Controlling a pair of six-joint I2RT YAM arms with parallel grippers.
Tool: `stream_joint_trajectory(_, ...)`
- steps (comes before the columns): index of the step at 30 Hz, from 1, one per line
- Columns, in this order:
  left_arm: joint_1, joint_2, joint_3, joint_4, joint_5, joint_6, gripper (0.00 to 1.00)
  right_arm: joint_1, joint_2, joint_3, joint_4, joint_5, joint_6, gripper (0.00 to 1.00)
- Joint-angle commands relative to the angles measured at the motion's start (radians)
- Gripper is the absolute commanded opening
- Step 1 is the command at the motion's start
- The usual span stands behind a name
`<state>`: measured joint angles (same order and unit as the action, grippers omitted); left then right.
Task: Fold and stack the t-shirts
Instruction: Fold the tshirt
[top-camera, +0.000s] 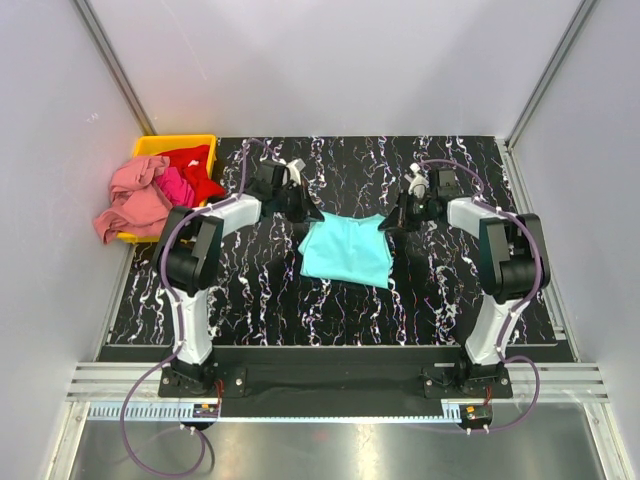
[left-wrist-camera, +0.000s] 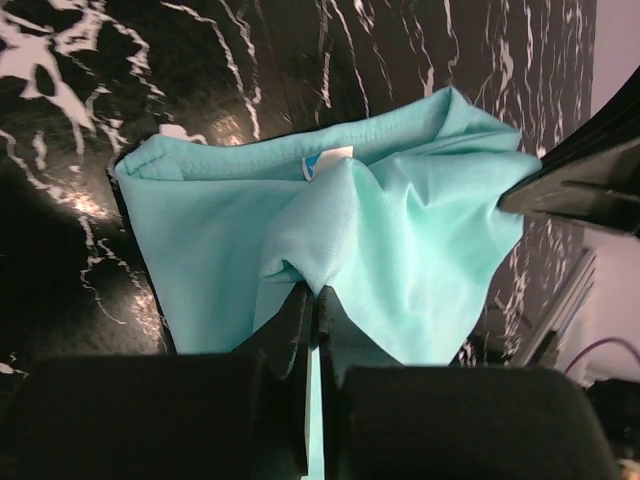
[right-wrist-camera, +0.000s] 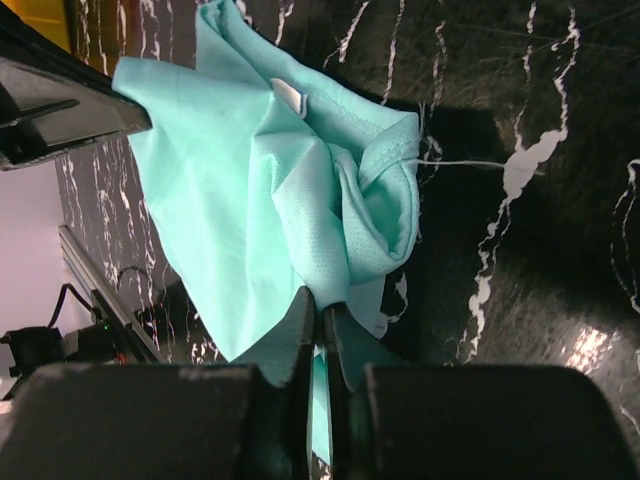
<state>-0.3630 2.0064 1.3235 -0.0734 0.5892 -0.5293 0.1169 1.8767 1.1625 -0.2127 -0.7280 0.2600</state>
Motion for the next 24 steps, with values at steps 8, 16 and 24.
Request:
stream_joint_trajectory(8, 0.041, 0.091, 0.134, -0.039, -0.12, -0.119, 0.0, -0.034, 0.104, 0.097, 0.075, 0.018, 0.044, 0.01)
stream_joint_trajectory(16, 0.067, 0.143, 0.152, 0.032, -0.144, -0.188, 0.0, -0.036, 0.188, 0.149, 0.107, -0.008, 0.059, 0.0)
stream_joint_trajectory(24, 0.078, 0.106, 0.217, -0.044, -0.074, -0.144, 0.45, -0.046, 0.149, 0.204, -0.02, -0.017, 0.038, 0.62)
